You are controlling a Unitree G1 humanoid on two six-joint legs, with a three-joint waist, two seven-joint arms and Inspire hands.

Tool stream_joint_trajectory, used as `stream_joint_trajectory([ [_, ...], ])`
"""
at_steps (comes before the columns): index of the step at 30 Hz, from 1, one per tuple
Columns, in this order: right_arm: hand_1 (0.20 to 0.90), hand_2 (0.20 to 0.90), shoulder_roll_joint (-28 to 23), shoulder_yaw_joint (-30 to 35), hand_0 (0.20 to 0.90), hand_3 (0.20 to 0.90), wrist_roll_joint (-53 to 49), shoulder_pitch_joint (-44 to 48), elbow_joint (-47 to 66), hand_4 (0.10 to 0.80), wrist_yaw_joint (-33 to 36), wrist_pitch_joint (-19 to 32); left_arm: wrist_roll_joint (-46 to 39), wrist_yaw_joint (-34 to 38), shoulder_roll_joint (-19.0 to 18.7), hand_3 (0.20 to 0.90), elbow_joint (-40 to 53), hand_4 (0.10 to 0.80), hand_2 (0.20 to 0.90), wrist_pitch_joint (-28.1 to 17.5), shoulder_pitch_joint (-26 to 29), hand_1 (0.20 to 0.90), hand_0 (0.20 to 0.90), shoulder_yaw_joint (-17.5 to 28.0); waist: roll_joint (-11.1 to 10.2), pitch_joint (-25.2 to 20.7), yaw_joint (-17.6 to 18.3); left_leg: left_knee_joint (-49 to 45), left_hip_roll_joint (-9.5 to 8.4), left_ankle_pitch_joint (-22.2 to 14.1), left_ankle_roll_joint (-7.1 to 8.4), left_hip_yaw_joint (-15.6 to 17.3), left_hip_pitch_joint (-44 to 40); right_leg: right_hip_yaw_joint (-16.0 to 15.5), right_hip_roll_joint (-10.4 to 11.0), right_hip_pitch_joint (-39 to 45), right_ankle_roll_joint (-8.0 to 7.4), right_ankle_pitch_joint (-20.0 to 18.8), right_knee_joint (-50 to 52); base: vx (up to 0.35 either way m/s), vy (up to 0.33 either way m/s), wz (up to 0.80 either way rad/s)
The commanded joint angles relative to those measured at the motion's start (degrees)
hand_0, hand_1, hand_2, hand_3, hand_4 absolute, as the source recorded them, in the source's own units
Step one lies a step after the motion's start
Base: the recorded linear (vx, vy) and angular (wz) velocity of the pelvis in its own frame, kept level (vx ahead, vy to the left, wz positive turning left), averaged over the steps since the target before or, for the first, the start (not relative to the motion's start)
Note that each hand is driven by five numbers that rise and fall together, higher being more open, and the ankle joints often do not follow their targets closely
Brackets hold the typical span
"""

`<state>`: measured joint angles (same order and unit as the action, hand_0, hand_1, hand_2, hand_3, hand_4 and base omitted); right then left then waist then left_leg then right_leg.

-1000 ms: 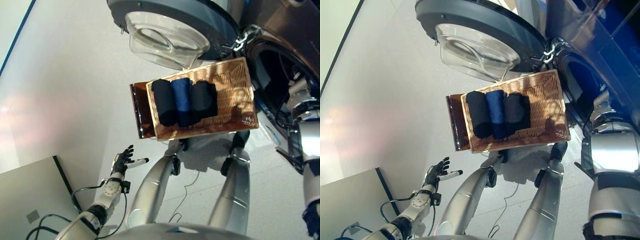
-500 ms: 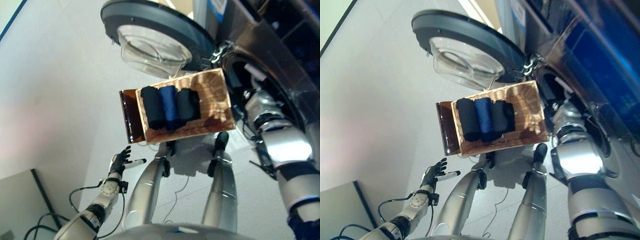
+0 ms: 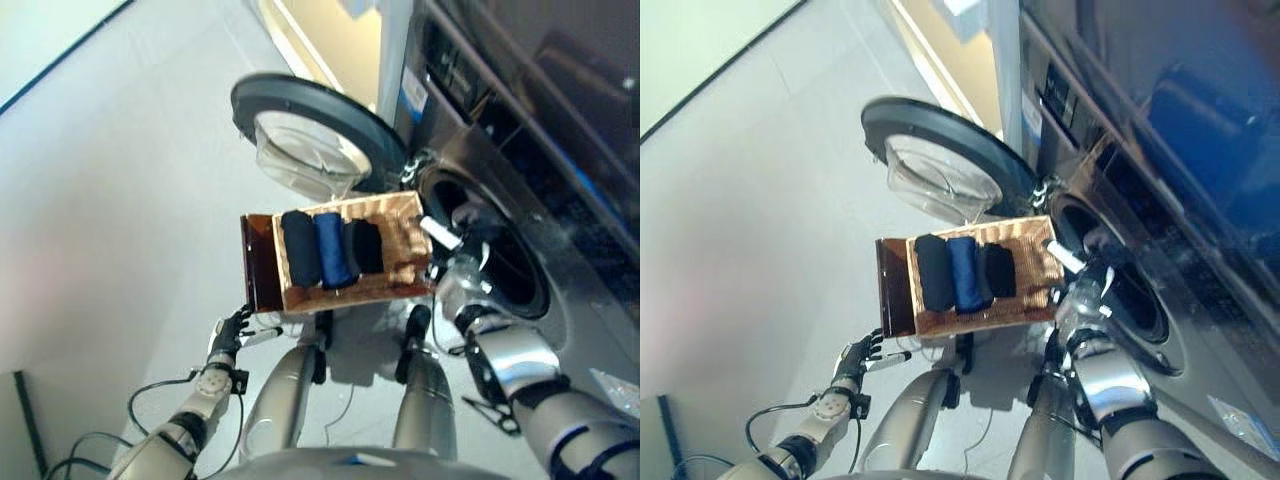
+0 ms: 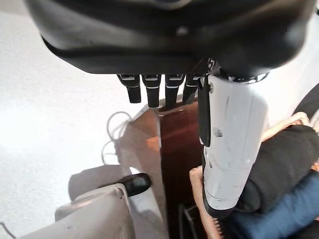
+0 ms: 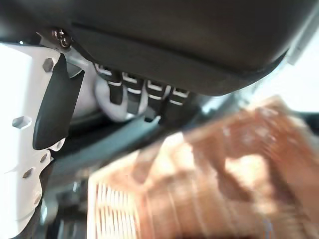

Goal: Pick up the clothes and place them into the washing machine

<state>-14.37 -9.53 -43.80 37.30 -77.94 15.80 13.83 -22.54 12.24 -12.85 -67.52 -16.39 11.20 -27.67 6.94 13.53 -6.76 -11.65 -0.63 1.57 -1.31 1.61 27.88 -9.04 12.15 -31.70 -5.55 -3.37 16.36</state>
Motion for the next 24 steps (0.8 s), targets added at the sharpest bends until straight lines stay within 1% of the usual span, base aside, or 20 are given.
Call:
stream_joint_trajectory([
  [1,0.9,0.9,-0.4,-0.1,0.9,0.9,1.9,-3.8,2.4,0.8,-2.5,2.3,2.5,-0.2,-0.8,0.9,-5.1,0.8,0.9,-0.2,-0.9,0.9,0.9,3.7,-2.0,-2.6,-0.1,3.8,-0.52,0.1,3.52,-0.5,-2.1,-1.9,-2.0,8.5,1.44,3.7,-4.8,0.152,-0.077,-0.09],
  [3,0.9,0.9,0.1,0.3,0.9,0.9,2.3,-6.6,2.5,0.8,-3.1,2.0,3.2,-0.2,-0.6,0.9,-6.0,0.8,0.9,0.1,-1.1,0.9,0.9,4.6,-2.7,-3.4,0.0,5.5,-0.63,0.3,3.42,-1.2,-4.8,-2.2,-2.2,11.0,1.28,3.6,-6.2,0.089,-0.039,0.03],
  [6,0.9,0.9,0.1,0.2,0.9,0.9,1.8,-6.6,3.1,0.8,-3.8,2.2,2.3,-0.2,-0.9,0.9,-5.5,0.8,0.9,-0.5,-0.3,0.9,0.9,5.1,-2.5,-2.7,0.1,5.6,-0.81,0.5,3.25,-1.2,-5.1,-2.4,-2.2,10.9,1.29,3.4,-6.1,-0.043,-0.008,0.03],
  [7,0.9,0.9,-1.4,1.3,0.9,0.9,0.7,-5.1,2.2,0.8,-3.8,2.4,2.6,0.0,-0.7,0.9,-5.3,0.8,0.9,-1.2,0.2,0.9,0.9,4.7,-1.5,-2.4,-0.4,5.6,-1.55,0.6,3.09,-1.0,-4.7,-2.5,-1.8,10.6,1.17,2.8,-6.7,-0.067,0.037,-0.03],
  [10,0.9,0.9,-1.1,2.2,0.9,0.9,0.2,-5.4,1.5,0.8,-3.6,2.1,2.6,-0.5,-0.5,0.9,-4.7,0.8,0.9,-1.3,-1.3,0.9,0.9,4.4,-0.7,-3.6,-0.6,7.3,-1.42,1.0,3.2,-0.5,-6.5,-2.6,-1.6,12.6,0.76,2.2,-8.4,0.057,0.03,0.09],
  [13,0.9,0.9,1.8,1.6,0.9,0.9,0.3,-10.3,0.9,0.8,-4.8,1.7,3.6,-0.6,-0.2,0.9,-7.6,0.8,0.9,0.0,-1.9,0.9,0.9,5.8,-1.9,-6.2,-0.4,9.0,-1.19,1.1,3.48,-0.7,-9.4,-2.9,-1.3,16.0,0.31,2.0,-10.5,0.167,-0.027,0.12],
  [16,0.9,0.9,2.8,1.7,0.9,0.9,3.0,-15.4,0.1,0.8,-6.6,0.3,5.2,-1.1,-0.1,0.9,-10.7,0.8,0.9,1.0,-2.5,0.9,0.9,8.3,-3.0,-9.0,0.2,10.0,-1.26,0.8,3.64,-1.0,-12.4,-3.4,-1.2,19.4,-0.09,1.3,-12.6,0.175,-0.013,0.15],
  [17,0.9,0.9,3.1,2.2,0.9,0.9,6.1,-19.0,-0.1,0.8,-7.9,-0.7,5.4,-1.5,0.2,0.9,-12.2,0.8,0.9,1.3,-3.3,0.9,0.9,9.9,-3.9,-11.1,0.8,11.3,-1.29,0.5,3.86,-0.6,-14.6,-3.3,-1.0,21.4,-0.75,-0.1,-15.3,0.139,0.008,0.04],
  [18,0.9,0.9,3.2,2.2,0.9,0.9,6.1,-19.2,0.0,0.8,-7.9,-0.7,5.4,-1.6,0.2,0.9,-12.2,0.8,0.9,1.3,-3.3,0.9,0.9,9.9,-3.9,-11.1,0.8,11.5,-1.29,0.5,3.86,-0.6,-14.8,-3.3,-1.0,21.6,-0.77,-0.2,-15.5,0.209,0.02,-0.06],
  [19,0.9,0.9,3.1,2.5,0.9,0.9,8.3,-22.2,0.0,0.8,-8.3,-1.3,5.6,-2.1,0.5,0.9,-12.6,0.8,0.9,1.4,-4.1,0.9,0.9,10.7,-4.5,-13.2,1.1,12.6,-1.3,0.3,4.04,0.2,-16.7,-3.4,-0.9,23.3,-1.48,-0.9,-17.6,0.144,0.001,-0.04],
  [22,0.9,0.9,3.5,1.9,0.9,0.9,11.1,-25.1,-0.6,0.8,-8.9,-2.0,5.7,-2.5,0.6,0.9,-12.8,0.8,0.9,1.6,-4.8,0.9,0.9,11.5,-5.2,-13.5,1.8,13.8,-0.77,0.3,3.94,0.6,-19.3,-3.0,-1.3,24.5,-1.22,-0.4,-16.8,0.069,-0.02,-0.13],
  [24,0.9,0.9,3.2,2.5,0.9,0.9,14.6,-29.8,-2.4,0.8,-9.8,-3.0,7.2,-3.5,1.1,0.9,-13.4,0.8,0.9,2.3,-5.9,0.9,0.9,12.4,-6.3,-14.8,2.7,14.7,-0.39,-0.3,3.68,0.9,-22.0,-2.3,-1.8,26.6,-1.32,0.4,-16.5,0.104,-0.045,-0.21],
])
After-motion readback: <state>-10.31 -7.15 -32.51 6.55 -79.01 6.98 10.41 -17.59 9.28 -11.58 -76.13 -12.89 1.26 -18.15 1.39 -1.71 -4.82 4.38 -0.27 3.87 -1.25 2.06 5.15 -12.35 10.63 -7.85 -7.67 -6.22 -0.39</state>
